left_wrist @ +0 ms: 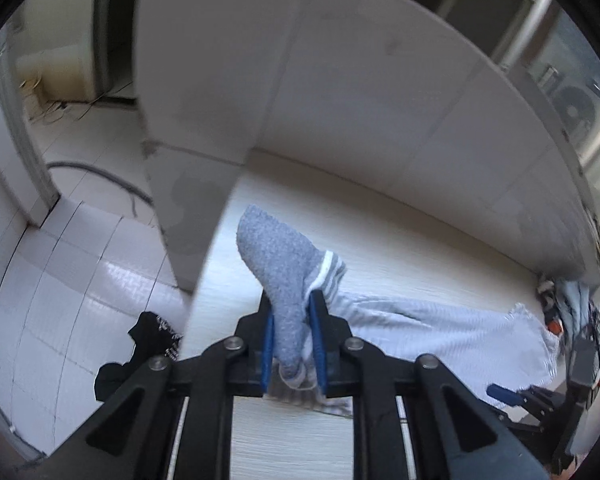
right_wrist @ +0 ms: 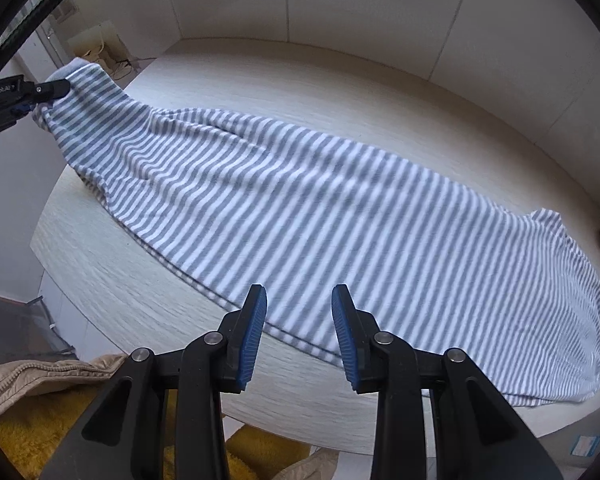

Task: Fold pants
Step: 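Carry the grey cuff with the left gripper across the pants toward the waistband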

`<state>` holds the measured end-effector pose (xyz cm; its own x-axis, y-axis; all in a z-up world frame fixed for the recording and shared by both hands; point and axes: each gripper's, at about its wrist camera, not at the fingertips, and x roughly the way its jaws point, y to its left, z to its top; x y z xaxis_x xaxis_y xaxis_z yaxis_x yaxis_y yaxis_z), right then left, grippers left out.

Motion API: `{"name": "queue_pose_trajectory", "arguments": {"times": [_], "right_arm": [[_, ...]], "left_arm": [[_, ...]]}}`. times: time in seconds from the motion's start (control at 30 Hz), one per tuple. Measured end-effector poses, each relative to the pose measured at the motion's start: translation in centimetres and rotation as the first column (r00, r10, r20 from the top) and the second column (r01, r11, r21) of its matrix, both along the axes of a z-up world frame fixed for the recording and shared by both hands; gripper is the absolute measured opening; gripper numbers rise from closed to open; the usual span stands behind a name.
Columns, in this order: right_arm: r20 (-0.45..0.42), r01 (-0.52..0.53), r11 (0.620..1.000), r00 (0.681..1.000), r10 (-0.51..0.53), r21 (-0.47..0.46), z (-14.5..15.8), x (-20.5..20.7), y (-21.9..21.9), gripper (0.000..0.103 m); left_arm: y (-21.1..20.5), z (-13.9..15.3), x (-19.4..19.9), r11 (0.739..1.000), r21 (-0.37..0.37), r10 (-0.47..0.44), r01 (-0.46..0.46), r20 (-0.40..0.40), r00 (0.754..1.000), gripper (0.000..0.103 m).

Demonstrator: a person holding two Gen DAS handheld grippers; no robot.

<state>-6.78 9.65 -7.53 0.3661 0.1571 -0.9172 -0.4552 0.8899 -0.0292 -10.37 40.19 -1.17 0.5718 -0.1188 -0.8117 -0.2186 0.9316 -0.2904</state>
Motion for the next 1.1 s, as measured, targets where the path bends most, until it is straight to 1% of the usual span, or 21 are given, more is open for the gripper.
{"name": "queue_pose_trajectory", "arguments": {"times": [0.17, 0.23, 0.3, 0.4, 0.5, 0.67, 0.77, 0.9, 1.0, 1.1], "right_arm": [[0.023, 0.025, 1.0, 0.999, -0.025, 0.011, 0.6, 0.6, -3.4, 0.035], [0.033, 0.038, 0.999, 0.999, -0.039, 0.015, 0.9, 0.8, -5.4, 0.035], [0.032, 0.06, 0.998, 0.998, -0.06, 0.017, 1.0, 1.1, -7.7, 0.035], [0.03, 0.086, 0.996, 0.996, -0.087, 0.015, 1.3, 1.5, -11.4, 0.035], [0.023, 0.117, 0.993, 0.993, -0.117, 0.004, 1.3, 1.9, -15.4, 0.035], [0.027, 0.167, 0.986, 0.986, -0.167, -0.004, 1.6, 2.6, -21.4, 0.035], [0.027, 0.196, 0.981, 0.98, -0.196, 0.002, 1.8, 2.9, -24.6, 0.035], [0.019, 0.208, 0.978, 0.978, -0.208, -0.006, 1.6, 2.8, -27.2, 0.035], [0.018, 0.197, 0.98, 0.98, -0.197, -0.018, 1.4, 2.4, -28.8, 0.035], [0.02, 0.187, 0.982, 0.982, -0.186, -0.031, 0.9, 1.9, -29.6, 0.035]], "left_arm": [[-4.5, 2.3, 0.6, 0.998, 0.002, -0.064, 0.064, 0.046, 0.997, 0.016], [-6.6, 3.2, 1.0, 0.996, 0.013, -0.088, 0.087, 0.064, 0.994, 0.016], [-8.8, 4.0, 1.4, 0.994, 0.007, -0.107, 0.106, 0.08, 0.991, 0.016], [-12.1, 4.6, 2.2, 0.99, 0.01, -0.14, 0.139, 0.083, 0.987, 0.016], [-15.7, 4.4, 3.0, 0.986, 0.008, -0.165, 0.165, 0.072, 0.984, 0.016], [-22.2, 3.2, 4.7, 0.976, 0.003, -0.216, 0.216, 0.039, 0.976, 0.016], [-26.2, 2.2, 5.2, 0.966, 0.004, -0.26, 0.26, 0.021, 0.965, 0.016], [-31.4, 0.1, 5.6, 0.949, -0.004, -0.315, 0.315, -0.019, 0.949, 0.016], [-34.7, -2.2, 5.8, 0.938, -0.003, -0.346, 0.347, -0.071, 0.935, 0.017], [-36.9, -4.1, 5.6, 0.932, 0.031, -0.355, 0.36, -0.108, 0.929, 0.017]]}}
